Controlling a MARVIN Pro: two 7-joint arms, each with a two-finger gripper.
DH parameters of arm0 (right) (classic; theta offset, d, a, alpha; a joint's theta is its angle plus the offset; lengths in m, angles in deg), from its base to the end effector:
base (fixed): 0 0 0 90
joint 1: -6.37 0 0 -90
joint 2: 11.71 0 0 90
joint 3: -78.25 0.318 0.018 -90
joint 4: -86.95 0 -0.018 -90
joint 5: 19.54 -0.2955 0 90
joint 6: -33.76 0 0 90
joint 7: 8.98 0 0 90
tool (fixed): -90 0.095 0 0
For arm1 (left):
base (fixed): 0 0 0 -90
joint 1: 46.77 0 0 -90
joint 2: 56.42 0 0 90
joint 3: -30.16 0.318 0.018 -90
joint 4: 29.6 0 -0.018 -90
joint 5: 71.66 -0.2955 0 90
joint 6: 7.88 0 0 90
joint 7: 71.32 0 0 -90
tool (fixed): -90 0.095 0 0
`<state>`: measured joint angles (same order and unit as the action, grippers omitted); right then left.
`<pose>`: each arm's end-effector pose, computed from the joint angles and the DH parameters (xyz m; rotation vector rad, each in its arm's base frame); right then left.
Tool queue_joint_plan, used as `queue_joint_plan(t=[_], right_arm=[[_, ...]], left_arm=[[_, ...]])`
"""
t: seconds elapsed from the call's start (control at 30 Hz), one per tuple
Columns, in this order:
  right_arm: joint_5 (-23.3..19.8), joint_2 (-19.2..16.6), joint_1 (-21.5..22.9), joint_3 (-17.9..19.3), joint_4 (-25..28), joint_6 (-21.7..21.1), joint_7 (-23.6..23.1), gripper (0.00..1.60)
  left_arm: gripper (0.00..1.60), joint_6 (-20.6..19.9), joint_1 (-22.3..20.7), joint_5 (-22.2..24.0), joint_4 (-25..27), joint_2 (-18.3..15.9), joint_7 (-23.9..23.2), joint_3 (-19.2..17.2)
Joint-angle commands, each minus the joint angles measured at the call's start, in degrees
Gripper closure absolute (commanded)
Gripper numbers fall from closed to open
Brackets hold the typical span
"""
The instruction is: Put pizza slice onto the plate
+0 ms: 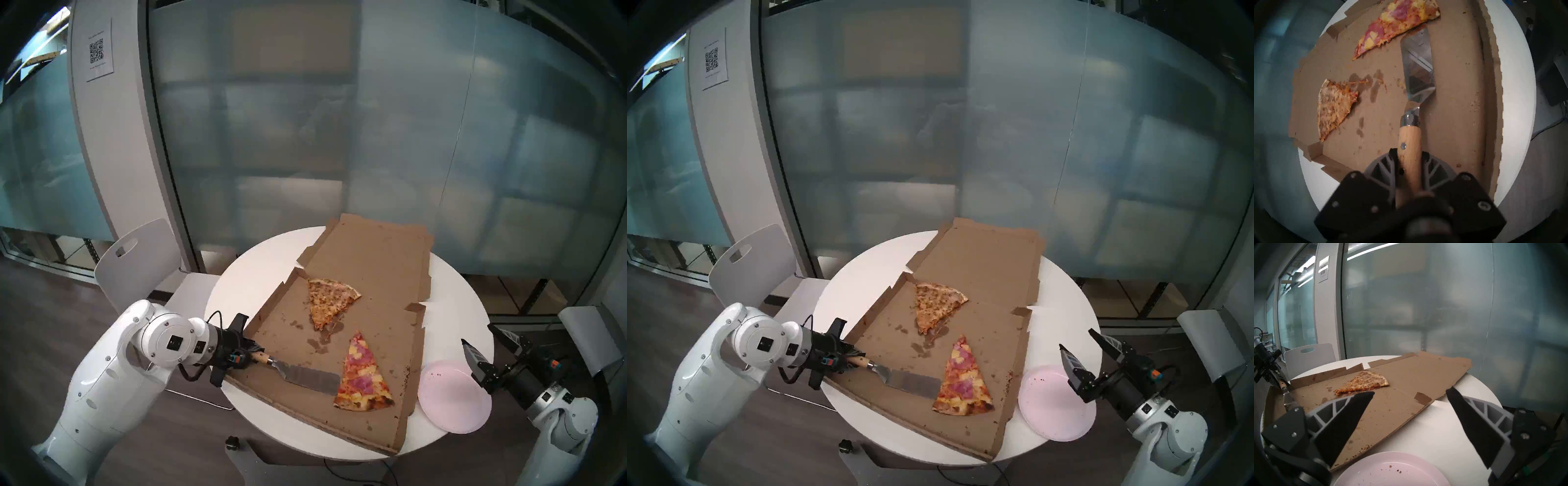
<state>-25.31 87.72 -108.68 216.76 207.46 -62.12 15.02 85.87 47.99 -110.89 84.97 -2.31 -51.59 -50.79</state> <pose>0.1674 -0.1480 -0.2842 -2.1711 -0.4259 -1.9762 0.3069 0.0449 -0.3003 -1.6042 2.4677 -0.9048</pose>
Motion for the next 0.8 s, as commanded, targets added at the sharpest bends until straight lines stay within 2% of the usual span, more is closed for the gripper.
queue_joint_plan(t=[0.0, 0.77], right_arm=[[-0.3, 0.0, 0.4, -0.1, 0.9, -0.1, 0.1, 0.0], [-0.1, 0.2, 0.6, 0.1, 0.9, -0.2, -0.2, 0.0]], left_arm=[[1.6, -2.0, -2.3, 0.1, 0.5, 1.2, -1.5, 0.8], [1.6, -4.7, -5.0, -3.2, -2.1, 3.8, -1.0, 5.0]])
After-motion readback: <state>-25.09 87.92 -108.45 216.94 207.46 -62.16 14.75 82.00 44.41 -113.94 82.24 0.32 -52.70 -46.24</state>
